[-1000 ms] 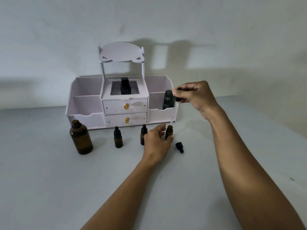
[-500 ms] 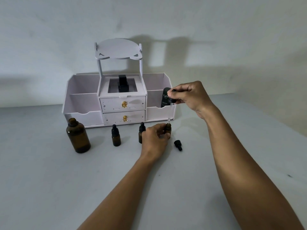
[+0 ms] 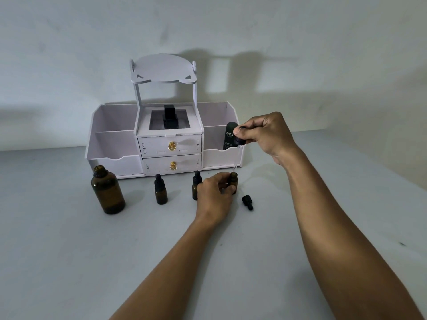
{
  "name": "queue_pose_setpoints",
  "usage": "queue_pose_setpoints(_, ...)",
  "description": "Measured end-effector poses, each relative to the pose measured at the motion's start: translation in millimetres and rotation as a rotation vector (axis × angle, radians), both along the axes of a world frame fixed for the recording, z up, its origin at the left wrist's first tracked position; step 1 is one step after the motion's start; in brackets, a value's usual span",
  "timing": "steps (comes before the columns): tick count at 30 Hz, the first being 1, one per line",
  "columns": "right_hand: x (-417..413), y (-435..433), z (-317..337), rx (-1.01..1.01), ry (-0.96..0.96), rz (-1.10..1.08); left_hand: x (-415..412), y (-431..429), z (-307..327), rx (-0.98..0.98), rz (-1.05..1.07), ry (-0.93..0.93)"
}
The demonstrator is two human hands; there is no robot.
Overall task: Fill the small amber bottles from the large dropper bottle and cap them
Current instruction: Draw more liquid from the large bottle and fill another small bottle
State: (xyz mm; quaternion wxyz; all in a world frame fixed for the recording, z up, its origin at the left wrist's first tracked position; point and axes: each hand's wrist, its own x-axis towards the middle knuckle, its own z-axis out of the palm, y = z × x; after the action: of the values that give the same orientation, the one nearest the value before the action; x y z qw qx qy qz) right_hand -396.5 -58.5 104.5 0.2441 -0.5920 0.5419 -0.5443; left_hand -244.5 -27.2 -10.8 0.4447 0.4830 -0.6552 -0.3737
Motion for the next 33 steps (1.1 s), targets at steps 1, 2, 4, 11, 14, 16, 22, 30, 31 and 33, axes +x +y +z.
queue_pose_setpoints(1,-0.2,0.2,-0.1,-0.003,0.006,-0.006,-0.1,0.0,-0.4,-0.002,0.001,-0.001)
queue_pose_setpoints(2,0.1,0.6,0.0,-0.005,0.010,-0.009,-0.1,0.2,-0.3,-0.003,0.001,-0.001)
queue_pose_setpoints(4,1.0,1.8,0.5,-0.004,0.017,-0.003,0.1,0.3,-0.1,-0.005,0.001,0.000)
queue_pose_setpoints(11,1.3,5.7,3.6,0.026,0.055,0.049,0.4,0.7,-1.3,-0.003,0.007,0.001)
queue_pose_setpoints(14,0.6,10.6,8.0,0.025,0.072,0.065,-0.5,2.9,-1.2,0.018,0.008,0.003)
queue_pose_setpoints(16,0.2,13.9,13.0,-0.002,0.087,0.062,-0.6,6.1,-1.0,0.052,-0.001,-0.007)
queue_pose_setpoints(22,3.8,25.2,28.4,-0.131,0.038,0.051,14.8,30.5,4.1,0.057,-0.063,-0.067)
queue_pose_setpoints(30,54.5,30.7,40.5,-0.247,-0.100,0.161,86.3,57.0,26.0,-0.111,0.026,-0.032)
queue_pose_setpoints(31,64.7,30.4,41.6,-0.252,-0.126,0.176,98.5,58.5,30.0,-0.151,0.068,-0.017)
queue_pose_setpoints(33,85.4,30.2,43.5,-0.262,-0.178,0.196,122.9,58.3,36.0,-0.239,0.173,0.033)
